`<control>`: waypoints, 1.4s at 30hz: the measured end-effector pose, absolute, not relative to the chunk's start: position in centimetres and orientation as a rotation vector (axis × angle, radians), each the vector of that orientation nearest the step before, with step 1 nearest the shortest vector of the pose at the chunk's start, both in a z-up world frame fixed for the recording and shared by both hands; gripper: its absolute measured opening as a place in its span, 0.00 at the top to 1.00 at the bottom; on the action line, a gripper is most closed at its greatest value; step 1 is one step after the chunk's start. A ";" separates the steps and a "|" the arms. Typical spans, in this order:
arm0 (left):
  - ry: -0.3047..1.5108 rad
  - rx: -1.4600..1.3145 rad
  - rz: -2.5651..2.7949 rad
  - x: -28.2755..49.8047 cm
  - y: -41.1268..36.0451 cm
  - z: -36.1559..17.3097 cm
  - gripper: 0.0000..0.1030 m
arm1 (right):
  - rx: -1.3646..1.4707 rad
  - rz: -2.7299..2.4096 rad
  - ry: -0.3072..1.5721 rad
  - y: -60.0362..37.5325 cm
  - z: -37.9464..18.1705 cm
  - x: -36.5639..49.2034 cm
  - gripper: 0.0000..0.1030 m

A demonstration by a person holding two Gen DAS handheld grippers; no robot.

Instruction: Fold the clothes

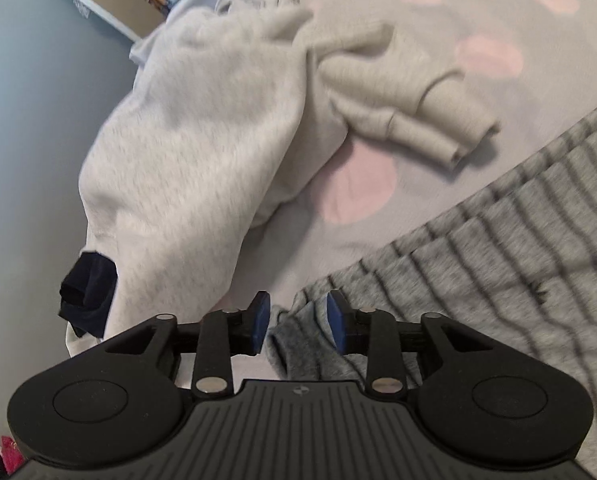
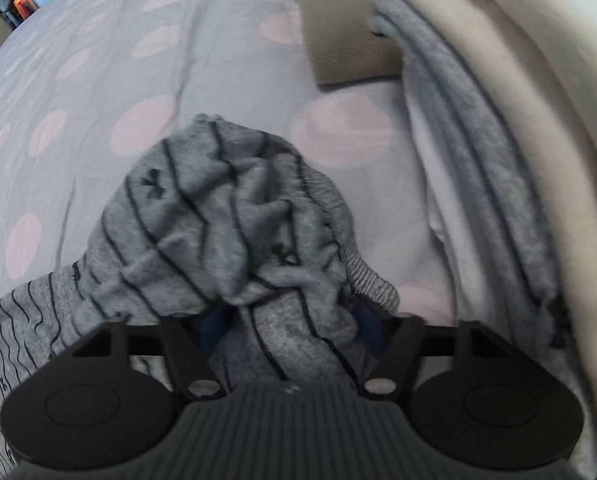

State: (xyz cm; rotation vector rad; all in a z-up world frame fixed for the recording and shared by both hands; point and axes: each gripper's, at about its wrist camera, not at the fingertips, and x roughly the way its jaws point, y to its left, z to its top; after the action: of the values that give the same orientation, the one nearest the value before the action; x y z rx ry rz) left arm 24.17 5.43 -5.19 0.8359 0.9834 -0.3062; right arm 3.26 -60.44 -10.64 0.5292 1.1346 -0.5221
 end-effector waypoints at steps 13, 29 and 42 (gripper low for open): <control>0.908 0.585 -0.457 20.9 -1.3 1.8 0.69 | 0.457 -0.401 0.898 -51.4 -1.6 3.7 0.88; 0.838 0.496 -0.799 8.8 -12.4 1.9 0.69 | -0.221 -0.136 0.939 -26.4 -6.5 2.7 0.80; 0.875 0.509 -0.945 5.7 -15.1 -1.1 0.69 | -0.132 -0.077 0.848 -27.6 -2.9 -1.2 0.59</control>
State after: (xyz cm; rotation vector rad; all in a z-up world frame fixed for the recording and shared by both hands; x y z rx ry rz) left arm 5.74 -15.11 -1.08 0.5093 0.8752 -0.9454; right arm -1.22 -27.64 -2.90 -0.1316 0.8481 -0.0768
